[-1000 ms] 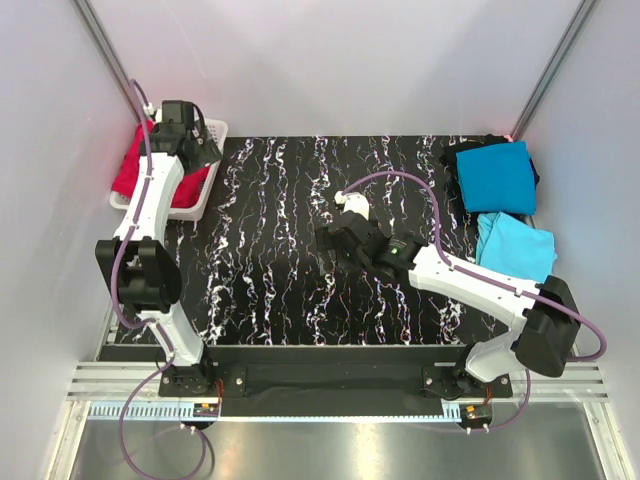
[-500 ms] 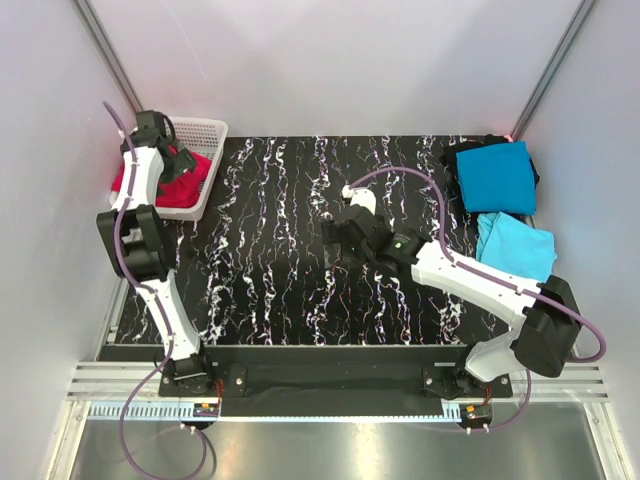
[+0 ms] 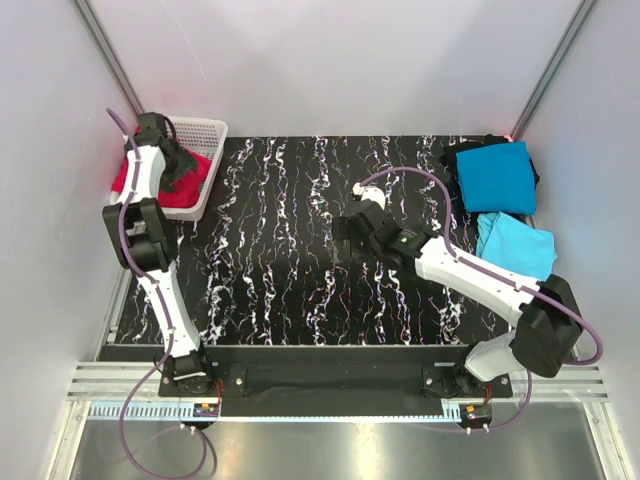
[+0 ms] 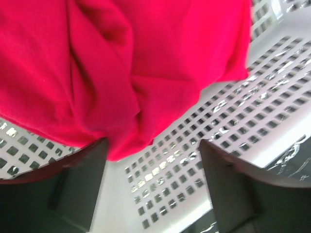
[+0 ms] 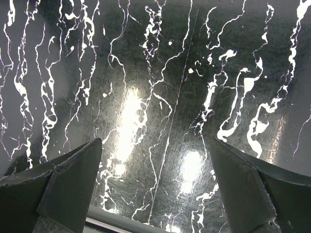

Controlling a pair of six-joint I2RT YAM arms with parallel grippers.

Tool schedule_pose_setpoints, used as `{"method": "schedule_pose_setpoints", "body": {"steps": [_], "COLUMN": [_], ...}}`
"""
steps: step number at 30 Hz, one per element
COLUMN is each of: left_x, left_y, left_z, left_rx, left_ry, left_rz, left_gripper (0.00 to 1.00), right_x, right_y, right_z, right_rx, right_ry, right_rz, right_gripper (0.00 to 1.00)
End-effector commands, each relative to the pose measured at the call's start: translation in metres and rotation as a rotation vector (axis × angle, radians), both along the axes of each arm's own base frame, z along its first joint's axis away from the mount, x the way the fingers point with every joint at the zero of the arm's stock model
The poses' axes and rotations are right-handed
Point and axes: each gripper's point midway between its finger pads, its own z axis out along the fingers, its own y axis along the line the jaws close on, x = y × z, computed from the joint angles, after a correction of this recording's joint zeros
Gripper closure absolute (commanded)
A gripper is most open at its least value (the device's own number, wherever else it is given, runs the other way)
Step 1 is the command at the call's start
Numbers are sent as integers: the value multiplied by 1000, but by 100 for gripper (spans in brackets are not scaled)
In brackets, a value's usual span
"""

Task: Fold and stack the t-shirts
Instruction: Grab the tshirt from the pile

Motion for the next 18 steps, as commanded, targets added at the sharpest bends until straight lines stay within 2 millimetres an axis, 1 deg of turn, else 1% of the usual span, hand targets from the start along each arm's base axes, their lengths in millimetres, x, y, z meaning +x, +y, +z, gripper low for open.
{"method": "schedule_pose_setpoints", "body": {"steps": [1,3,4,7,12,15,18], "left_x": [17,16,14,12,3,-4,-6], "left_y": [4,7,9,14,25,30,31], "left_z": [20,22,20,20,7,-5,-17], "left_rx": [4,22,28,58,98,111,112], "left_ry": [-83,-85,-78,-75,-33,0,23], "left_rz": [12,27,32,53,112,156,174], "left_gripper": [30,39,40,37,27,27,31], "right_x": [7,7,7,7,9,10,11], "right_y": [0,0,-1,-3,-6,-8,-9], "right_z": [14,16,19,22,25,29,30], "right_rx": [40,44,48,58,62,66,69], "right_ry": [-39,-43,-48,-52,-60,-69,-70], "right_rz": [2,1,-1,-4,-13,-16,-16], "right_gripper": [0,0,0,0,0,0,0]}}
